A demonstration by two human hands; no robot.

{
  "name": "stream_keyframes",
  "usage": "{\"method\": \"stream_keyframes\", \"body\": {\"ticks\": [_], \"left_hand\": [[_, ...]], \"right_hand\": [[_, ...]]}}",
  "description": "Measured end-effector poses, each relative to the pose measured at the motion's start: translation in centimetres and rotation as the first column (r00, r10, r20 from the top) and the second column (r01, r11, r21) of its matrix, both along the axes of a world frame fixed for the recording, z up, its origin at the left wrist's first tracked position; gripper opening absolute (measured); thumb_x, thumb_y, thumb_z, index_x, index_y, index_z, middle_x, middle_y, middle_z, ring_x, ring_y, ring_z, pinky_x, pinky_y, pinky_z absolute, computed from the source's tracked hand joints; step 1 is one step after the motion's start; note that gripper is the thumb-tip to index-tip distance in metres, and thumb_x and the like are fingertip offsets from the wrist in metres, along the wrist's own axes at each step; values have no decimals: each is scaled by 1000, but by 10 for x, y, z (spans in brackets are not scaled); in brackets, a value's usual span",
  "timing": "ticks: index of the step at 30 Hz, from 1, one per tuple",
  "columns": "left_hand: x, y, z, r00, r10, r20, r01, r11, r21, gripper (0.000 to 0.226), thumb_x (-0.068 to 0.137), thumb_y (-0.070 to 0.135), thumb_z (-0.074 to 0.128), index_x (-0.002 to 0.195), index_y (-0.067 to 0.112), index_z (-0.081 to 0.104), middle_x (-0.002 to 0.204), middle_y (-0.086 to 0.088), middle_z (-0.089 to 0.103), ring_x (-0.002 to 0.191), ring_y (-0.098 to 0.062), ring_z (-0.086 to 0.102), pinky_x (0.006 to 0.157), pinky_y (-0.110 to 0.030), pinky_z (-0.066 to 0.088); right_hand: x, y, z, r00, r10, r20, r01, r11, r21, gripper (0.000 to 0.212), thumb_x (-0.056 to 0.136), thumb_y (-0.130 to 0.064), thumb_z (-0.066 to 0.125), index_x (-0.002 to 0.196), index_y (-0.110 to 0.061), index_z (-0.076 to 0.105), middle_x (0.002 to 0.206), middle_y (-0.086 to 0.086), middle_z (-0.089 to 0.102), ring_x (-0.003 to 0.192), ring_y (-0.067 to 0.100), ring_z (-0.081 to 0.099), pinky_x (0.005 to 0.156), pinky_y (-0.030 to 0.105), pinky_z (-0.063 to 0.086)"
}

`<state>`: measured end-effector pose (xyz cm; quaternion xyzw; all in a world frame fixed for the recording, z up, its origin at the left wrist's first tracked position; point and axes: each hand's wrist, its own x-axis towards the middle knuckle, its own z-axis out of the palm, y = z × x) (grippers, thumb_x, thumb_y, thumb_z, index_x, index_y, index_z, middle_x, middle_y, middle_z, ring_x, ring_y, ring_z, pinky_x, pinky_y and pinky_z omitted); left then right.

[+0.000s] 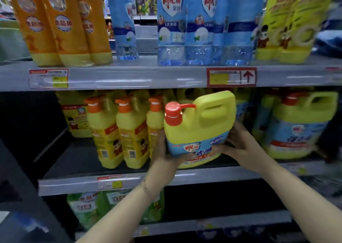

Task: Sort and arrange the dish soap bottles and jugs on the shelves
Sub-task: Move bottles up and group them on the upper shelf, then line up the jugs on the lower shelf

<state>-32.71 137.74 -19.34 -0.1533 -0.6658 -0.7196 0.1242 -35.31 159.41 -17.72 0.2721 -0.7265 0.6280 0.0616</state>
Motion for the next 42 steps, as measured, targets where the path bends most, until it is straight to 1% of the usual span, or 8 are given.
{"method": "stream_keyframes", "body": {"ticks": [5,9,14,20,23,29,37,42], "left_hand": [[-37,51,-11,999,-32,-6,32,999,-27,70,70,-6,79,122,26,44,119,7,61,103,6,61,84,-20,54],[-66,92,-18,998,46,32,-46,999,9,69,71,-4,80,126,15,43,126,-8,60,114,-19,60,93,-41,53],[-99,128,-16,998,65,15,-61,984,-169,63,83,-5,69,136,-7,35,134,-26,50,124,-37,52,103,-43,45],[-124,154,-6,931,285,-228,-339,443,-830,68,94,39,54,143,5,21,146,-16,29,136,-30,29,108,-40,35],[-129,153,6,973,208,-104,-185,424,-887,80,90,47,58,144,2,18,146,-17,28,136,-32,30,108,-41,34],[-88,101,-10,920,107,-377,-372,544,-752,58,87,25,61,138,7,39,134,-15,44,122,-31,44,95,-38,46],[-28,-37,-42,717,37,-696,-622,484,-615,26,86,18,55,109,5,53,94,-18,56,82,-28,52,60,-33,46],[-14,-113,-44,620,505,-601,-777,502,-380,28,86,23,55,103,2,48,101,-10,46,93,-23,46,72,-34,43]], "right_hand": [[-16,41,-11,976,-219,-15,219,972,82,55,85,-9,65,134,-22,43,128,-5,60,123,18,54,97,26,47],[-25,42,-15,715,-634,-295,696,685,216,40,93,-3,54,132,-8,50,112,6,61,104,22,60,89,33,49],[-24,12,-32,729,-479,-489,667,657,351,45,84,3,59,128,-3,53,132,19,47,122,37,46,100,44,43],[-36,22,-42,678,-566,-469,735,535,418,62,82,7,53,141,3,35,148,26,27,137,43,26,111,52,29],[-41,31,-40,675,-554,-488,738,516,434,65,79,7,56,140,2,37,148,25,28,137,42,28,111,49,32],[-44,13,-38,628,-583,-515,768,570,291,54,71,7,69,123,7,52,123,27,48,117,45,47,100,53,41],[-15,-89,-27,783,-145,-605,405,857,318,28,85,-18,50,109,-8,58,107,13,58,95,25,57,78,31,49],[3,-159,-25,769,110,-630,187,903,386,25,85,-8,58,109,-14,55,104,5,57,86,21,58,68,31,51]]}}
